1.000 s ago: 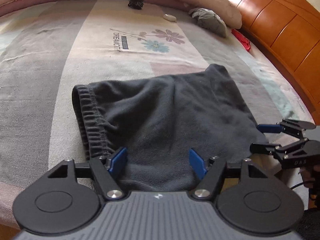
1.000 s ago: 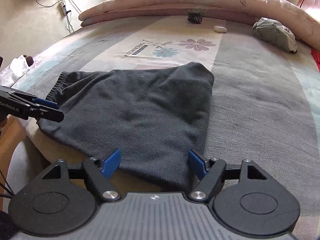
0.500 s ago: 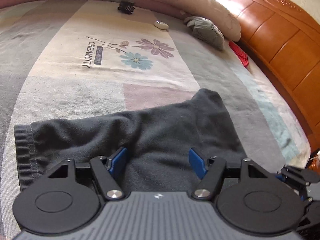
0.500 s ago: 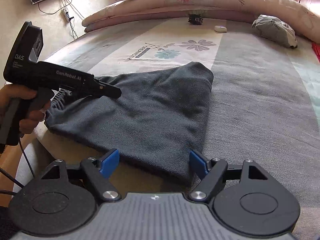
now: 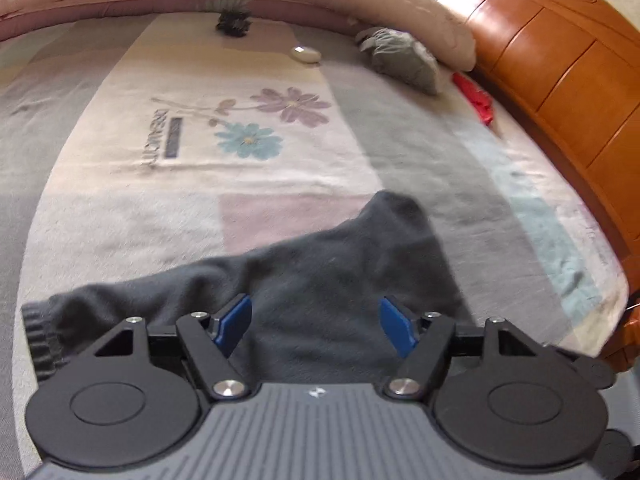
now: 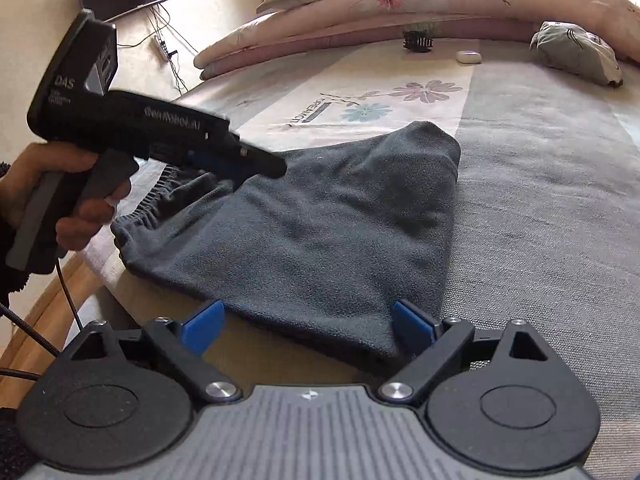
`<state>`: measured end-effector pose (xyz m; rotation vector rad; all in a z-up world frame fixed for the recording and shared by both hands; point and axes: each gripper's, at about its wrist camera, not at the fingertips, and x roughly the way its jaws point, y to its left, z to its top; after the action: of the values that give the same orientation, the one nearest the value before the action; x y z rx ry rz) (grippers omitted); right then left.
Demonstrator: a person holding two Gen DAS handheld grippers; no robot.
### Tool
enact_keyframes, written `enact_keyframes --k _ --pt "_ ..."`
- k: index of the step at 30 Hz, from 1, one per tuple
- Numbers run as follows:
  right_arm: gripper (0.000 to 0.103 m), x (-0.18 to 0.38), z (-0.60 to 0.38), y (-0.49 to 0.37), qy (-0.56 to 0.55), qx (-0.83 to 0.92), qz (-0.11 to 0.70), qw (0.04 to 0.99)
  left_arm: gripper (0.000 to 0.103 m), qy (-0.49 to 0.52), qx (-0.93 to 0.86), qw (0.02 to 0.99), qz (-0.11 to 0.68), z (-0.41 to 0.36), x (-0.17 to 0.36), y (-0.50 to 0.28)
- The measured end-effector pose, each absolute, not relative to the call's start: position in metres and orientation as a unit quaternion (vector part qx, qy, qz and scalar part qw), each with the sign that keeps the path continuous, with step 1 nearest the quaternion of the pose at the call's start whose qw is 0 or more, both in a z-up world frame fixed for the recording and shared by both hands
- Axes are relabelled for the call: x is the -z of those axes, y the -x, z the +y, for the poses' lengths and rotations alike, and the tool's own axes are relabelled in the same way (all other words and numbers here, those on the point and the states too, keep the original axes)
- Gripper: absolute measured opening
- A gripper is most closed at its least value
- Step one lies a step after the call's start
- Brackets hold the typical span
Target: Fold clothes
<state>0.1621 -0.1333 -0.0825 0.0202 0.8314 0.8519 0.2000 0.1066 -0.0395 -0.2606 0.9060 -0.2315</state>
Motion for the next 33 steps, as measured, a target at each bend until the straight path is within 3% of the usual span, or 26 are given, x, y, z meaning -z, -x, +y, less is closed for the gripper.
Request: enact_keyframes --k 3,11,18,24,31,33 --pt "0.099 0.084 -0.136 -0.163 -0.018 -0.412 0.388 0.824 0.071 0.143 0.159 0.871 0.442 0.083 0.032 -0.219" --pt "0.099 0.089 -0.153 -0.17 -0.067 -0.437 0.382 0.811 0.071 0.154 0.196 0.834 0.492 0.022 0.08 -0.285" --pt "0.1 0.091 -0.159 -0.173 -0.083 -0.447 0.379 0.806 0.073 0.18 0.192 0.847 0.461 0.021 0.065 -0.302" --pt "0.1 0.089 -0.157 -0.172 -0.078 -0.441 0.378 0.81 0.073 0.188 0.182 0.845 0.466 0.016 0.084 -0.31" --pt "0.1 0.075 -0.162 -0.17 -0.086 -0.413 0.382 0.822 0.075 0.151 0.185 0.863 0.446 0.036 0.039 -0.282" --pt "0.1 0.07 -0.166 -0.168 -0.085 -0.4 0.379 0.83 0.08 0.131 0.18 0.867 0.445 0.052 0.028 -0.266"
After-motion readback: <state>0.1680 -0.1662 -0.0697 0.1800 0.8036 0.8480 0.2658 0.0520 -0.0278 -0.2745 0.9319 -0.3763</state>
